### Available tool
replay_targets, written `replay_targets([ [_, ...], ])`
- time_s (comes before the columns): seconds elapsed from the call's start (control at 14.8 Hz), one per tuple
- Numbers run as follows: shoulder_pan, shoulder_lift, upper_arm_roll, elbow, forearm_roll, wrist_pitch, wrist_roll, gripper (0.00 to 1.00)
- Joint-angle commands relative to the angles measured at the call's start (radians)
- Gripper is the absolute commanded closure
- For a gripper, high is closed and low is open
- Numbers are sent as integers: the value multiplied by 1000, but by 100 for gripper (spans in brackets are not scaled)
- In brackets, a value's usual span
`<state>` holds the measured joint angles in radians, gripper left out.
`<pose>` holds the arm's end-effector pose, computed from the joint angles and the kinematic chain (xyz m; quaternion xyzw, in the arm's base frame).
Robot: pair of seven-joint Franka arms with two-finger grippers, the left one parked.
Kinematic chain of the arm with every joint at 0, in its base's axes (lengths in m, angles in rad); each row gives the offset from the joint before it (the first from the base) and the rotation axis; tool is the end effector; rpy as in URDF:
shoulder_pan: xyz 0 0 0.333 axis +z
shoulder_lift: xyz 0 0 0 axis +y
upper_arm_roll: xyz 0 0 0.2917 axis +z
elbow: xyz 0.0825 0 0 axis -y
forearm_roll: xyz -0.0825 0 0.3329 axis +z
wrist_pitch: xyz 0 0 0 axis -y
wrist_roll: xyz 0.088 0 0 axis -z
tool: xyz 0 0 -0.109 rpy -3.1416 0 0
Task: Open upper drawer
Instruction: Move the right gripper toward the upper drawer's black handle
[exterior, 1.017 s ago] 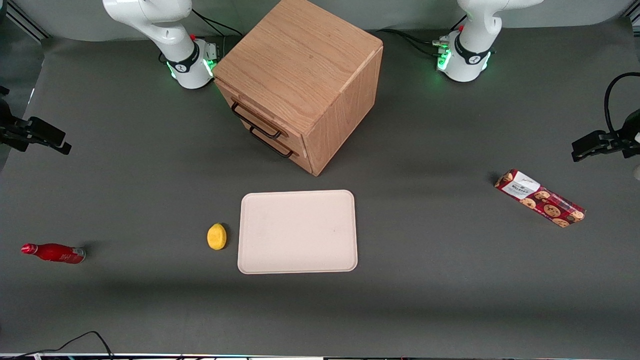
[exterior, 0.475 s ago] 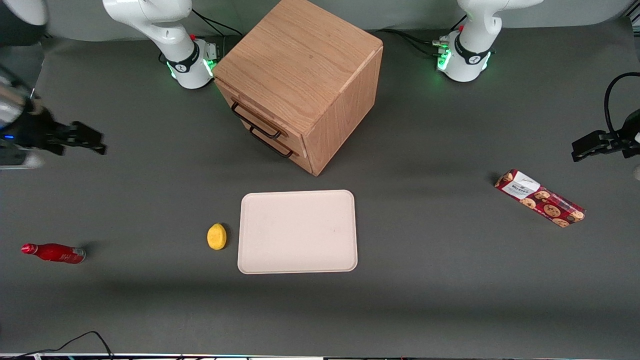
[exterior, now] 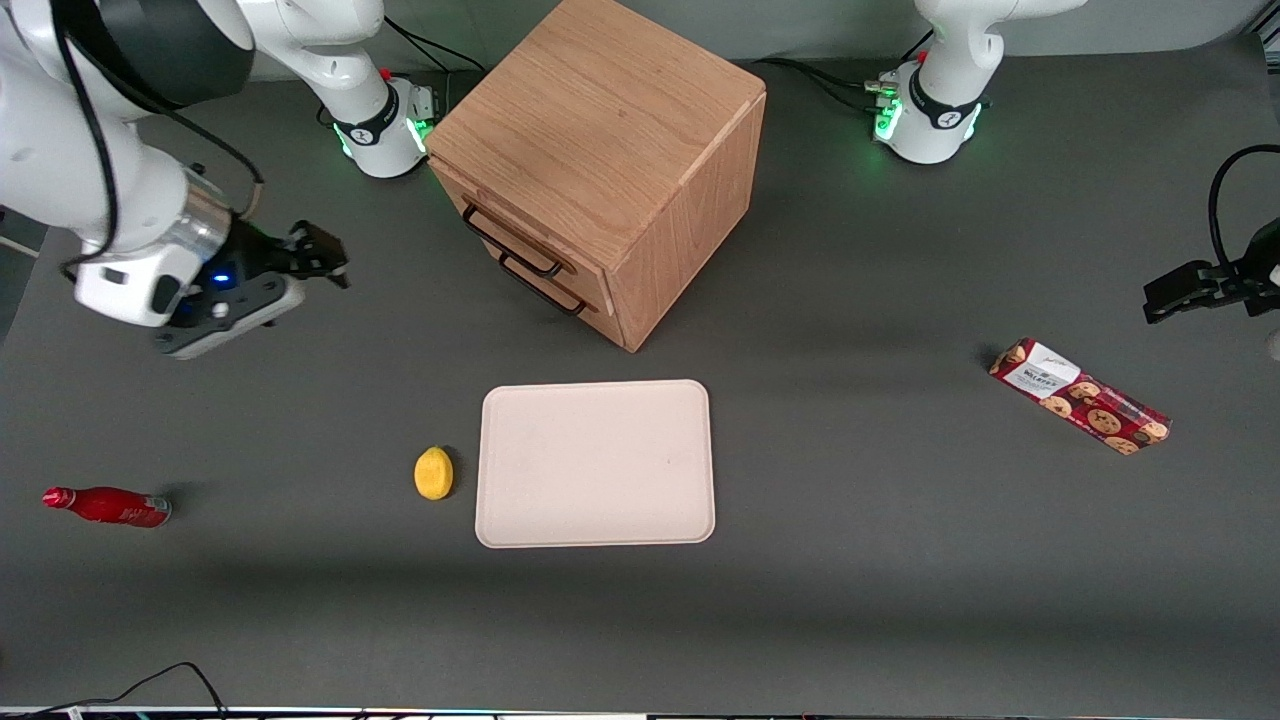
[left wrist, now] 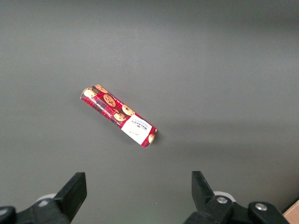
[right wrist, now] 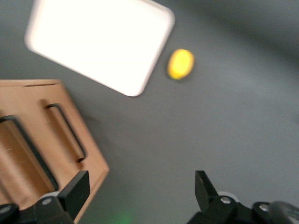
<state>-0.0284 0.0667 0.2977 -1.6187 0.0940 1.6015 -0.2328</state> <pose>0.4997 0.1436 0.5486 -0.9671 -0.2447 0.0415 0.0559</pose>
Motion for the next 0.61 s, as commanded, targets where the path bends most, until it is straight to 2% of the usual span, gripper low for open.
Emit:
replay_targets([
  [0.0, -22, 7, 53, -39, 78, 31, -104, 0],
  [0.2, -22, 39, 119, -72, 87, 35, -138, 0],
  [0.41, -18, 39, 184, -150, 101, 101, -138, 0],
  [0.54, -13, 39, 196, -196, 108, 145, -138, 0],
])
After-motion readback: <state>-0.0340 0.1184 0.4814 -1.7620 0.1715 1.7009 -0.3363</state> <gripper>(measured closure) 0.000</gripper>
